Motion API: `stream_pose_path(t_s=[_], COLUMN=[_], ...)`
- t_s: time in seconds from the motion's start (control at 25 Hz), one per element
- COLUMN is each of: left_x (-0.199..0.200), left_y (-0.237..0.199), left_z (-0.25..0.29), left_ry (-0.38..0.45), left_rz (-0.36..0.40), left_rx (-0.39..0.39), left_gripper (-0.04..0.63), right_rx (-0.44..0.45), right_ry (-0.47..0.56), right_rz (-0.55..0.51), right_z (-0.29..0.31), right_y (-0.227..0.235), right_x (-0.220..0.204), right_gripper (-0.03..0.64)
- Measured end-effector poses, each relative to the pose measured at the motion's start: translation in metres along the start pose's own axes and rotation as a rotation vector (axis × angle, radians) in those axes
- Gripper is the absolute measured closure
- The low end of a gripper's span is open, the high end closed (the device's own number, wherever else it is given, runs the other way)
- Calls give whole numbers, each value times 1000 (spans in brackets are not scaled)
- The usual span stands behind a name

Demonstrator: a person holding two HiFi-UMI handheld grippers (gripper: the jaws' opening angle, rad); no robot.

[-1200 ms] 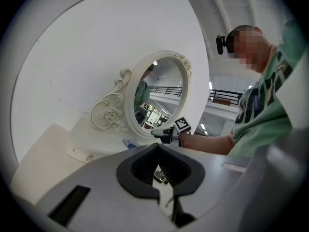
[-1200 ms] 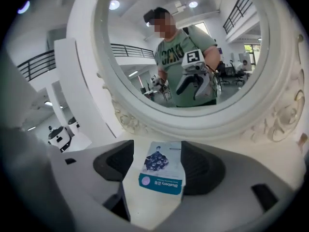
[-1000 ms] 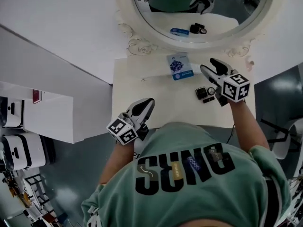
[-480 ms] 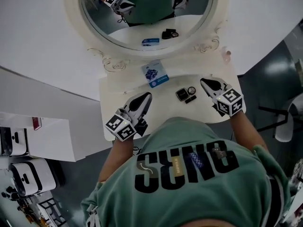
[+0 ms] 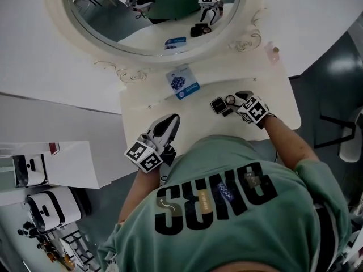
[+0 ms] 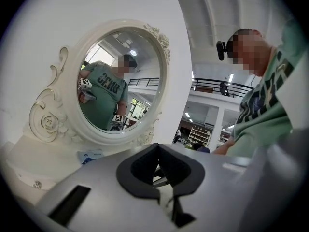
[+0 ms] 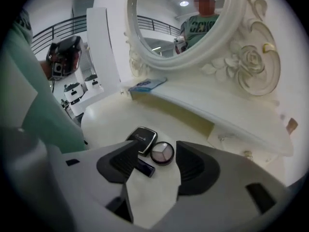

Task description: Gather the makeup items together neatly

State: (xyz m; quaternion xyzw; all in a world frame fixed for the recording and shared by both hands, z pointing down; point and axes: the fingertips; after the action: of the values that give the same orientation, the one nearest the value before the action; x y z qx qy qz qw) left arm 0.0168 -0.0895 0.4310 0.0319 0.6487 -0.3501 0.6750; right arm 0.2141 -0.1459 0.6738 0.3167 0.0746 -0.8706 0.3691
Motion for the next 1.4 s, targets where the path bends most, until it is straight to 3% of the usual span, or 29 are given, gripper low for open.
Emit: stream_pose_path(t_s=[0.16,0.4,0.48,0.56,0.68,0.92,1.16,1.4], left_x=[-3,-10,-12,-12,-10,-7,-10,-20], left_y=[-6,-14,-17,-19,-20,-28,-40,-55], left_z=[-8,-22,-26,-30,-35,-48,-73,-111], left_ry=[-16,-30,-27,-17,5,55,95,115], left_rz=[-10,-30,-37,-43,-45,-54,-71,-100], left_rx=[42,86,91,91,84,67,88,141], left_gripper=[586,586,586,586,586,586,586,586], right_rx=[7,22,6,-13,-22,-28,-56,-97], right_ry=[-111,-145,-161,-164,-78,115,91,4], right_rz=[-52,-65,-85,-91,-44,-21,-9,81], right_z=[38,56,55,48,19,-31,4,54], right_y=[11,18,22,25,24,16,28,40], right_x=[-19,-24,-26,-25,3,112,179,180], right_gripper=[356,354,413,413,413,413,413,413])
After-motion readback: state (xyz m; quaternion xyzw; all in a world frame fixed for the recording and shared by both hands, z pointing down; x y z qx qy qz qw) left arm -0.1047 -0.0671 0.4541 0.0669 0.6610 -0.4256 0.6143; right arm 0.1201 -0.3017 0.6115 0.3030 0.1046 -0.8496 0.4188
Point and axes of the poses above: the fingertips, and each gripper's own axes: z forward along the fingers, y to its right, x out of its top, and after that the axes turned 5 degrees about -y, right-handed
